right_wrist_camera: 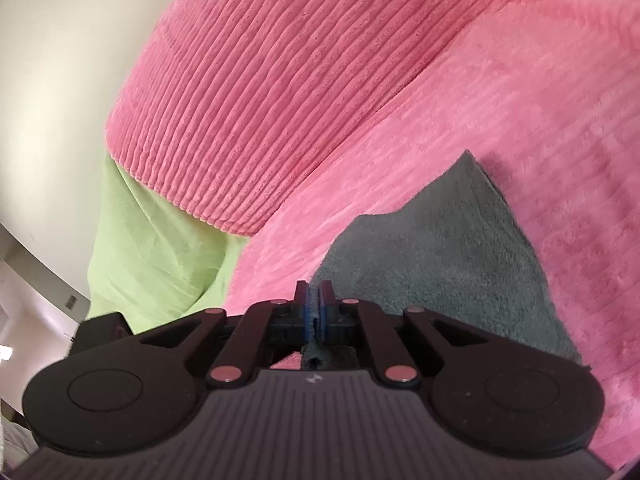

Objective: Clean container
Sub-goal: 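Rub the grey cloth around the tin's side wall with the right gripper, then keep wiping the tin's rim with the cloth in the right gripper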

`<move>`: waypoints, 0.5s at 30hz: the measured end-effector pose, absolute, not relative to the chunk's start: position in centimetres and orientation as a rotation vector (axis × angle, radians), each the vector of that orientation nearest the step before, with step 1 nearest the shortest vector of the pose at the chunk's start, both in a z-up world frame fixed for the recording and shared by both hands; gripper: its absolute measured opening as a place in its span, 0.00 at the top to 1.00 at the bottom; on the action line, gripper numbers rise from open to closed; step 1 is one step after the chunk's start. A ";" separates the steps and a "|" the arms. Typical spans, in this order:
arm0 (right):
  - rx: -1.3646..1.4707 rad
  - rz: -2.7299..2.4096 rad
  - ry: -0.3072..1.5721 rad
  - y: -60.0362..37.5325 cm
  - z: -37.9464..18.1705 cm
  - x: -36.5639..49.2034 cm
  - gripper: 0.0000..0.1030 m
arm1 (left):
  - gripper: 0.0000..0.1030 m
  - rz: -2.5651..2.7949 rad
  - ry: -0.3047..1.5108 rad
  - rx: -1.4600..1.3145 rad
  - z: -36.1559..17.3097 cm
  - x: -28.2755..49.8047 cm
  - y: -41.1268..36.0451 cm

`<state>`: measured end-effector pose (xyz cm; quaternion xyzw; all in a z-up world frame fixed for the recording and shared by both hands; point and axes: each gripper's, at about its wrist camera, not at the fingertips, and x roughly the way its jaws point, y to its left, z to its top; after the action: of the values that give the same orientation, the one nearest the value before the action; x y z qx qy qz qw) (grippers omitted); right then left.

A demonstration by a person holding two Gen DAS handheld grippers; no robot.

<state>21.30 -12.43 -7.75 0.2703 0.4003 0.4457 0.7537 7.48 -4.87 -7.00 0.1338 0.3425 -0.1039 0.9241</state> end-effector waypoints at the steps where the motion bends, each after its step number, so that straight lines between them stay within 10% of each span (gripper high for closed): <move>1: 0.586 0.975 0.873 -12.4 -7.7 21.2 0.96 | 0.55 -0.213 0.704 0.267 -6.5 7.2 -4.6; 4: 0.579 0.979 0.875 -12.2 -7.4 21.0 0.96 | 0.44 -0.215 0.697 0.253 -5.0 6.5 -3.1; 8: 0.574 0.962 0.869 -12.2 -7.3 20.9 0.96 | 0.70 -0.265 0.690 0.246 -4.7 7.5 -2.1; 15: 0.660 0.869 0.750 -14.9 -6.0 21.4 0.96 | 0.72 -0.254 0.512 0.223 -4.4 9.9 -1.8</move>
<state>21.38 -14.90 -6.03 0.3064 0.3480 0.4036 0.7887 9.89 -1.79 -4.36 0.1096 0.2521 -0.1251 0.9533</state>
